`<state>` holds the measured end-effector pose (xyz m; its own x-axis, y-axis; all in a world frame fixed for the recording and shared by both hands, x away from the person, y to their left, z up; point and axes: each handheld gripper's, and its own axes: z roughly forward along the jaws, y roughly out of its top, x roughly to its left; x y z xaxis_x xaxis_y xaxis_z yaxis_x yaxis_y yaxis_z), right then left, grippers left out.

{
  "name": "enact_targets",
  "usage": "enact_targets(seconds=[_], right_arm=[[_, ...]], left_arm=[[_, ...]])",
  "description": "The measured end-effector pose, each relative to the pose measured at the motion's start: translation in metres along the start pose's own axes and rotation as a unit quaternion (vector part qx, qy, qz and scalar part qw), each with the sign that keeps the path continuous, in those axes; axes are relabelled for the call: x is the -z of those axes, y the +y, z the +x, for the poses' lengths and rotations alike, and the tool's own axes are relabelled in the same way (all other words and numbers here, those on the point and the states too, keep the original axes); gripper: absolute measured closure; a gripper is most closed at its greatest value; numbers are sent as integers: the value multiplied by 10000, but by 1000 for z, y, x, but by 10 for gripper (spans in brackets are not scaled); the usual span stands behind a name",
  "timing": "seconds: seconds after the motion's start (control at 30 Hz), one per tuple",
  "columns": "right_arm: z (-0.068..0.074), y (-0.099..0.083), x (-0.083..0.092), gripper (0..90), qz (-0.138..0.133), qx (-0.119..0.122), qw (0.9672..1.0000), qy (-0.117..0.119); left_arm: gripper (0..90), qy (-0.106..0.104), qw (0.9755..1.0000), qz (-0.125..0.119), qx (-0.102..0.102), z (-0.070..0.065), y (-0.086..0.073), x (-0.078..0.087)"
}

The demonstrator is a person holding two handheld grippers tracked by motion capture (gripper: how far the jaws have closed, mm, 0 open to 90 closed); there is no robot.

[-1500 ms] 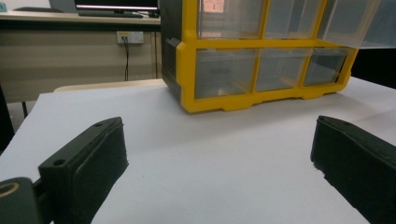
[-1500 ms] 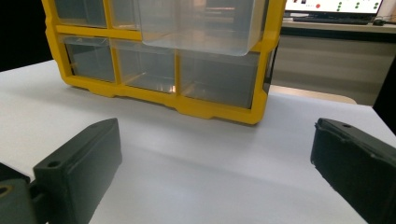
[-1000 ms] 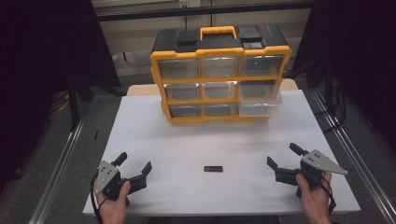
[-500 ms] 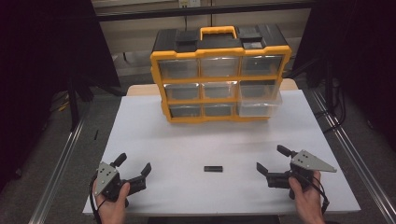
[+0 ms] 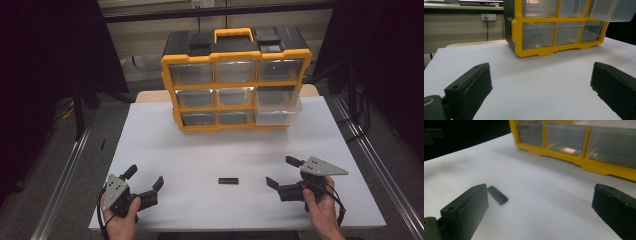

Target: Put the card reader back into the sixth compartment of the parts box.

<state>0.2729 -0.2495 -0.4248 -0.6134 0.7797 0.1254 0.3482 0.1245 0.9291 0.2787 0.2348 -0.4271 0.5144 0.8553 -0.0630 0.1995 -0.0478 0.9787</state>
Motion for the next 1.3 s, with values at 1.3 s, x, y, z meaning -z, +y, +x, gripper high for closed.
enact_targets(seconds=[1.3], right_arm=[[26,36,-76,22,1213,474,9809,1443]], left_arm=[[34,35,9999,88,-70,0,-1,0]])
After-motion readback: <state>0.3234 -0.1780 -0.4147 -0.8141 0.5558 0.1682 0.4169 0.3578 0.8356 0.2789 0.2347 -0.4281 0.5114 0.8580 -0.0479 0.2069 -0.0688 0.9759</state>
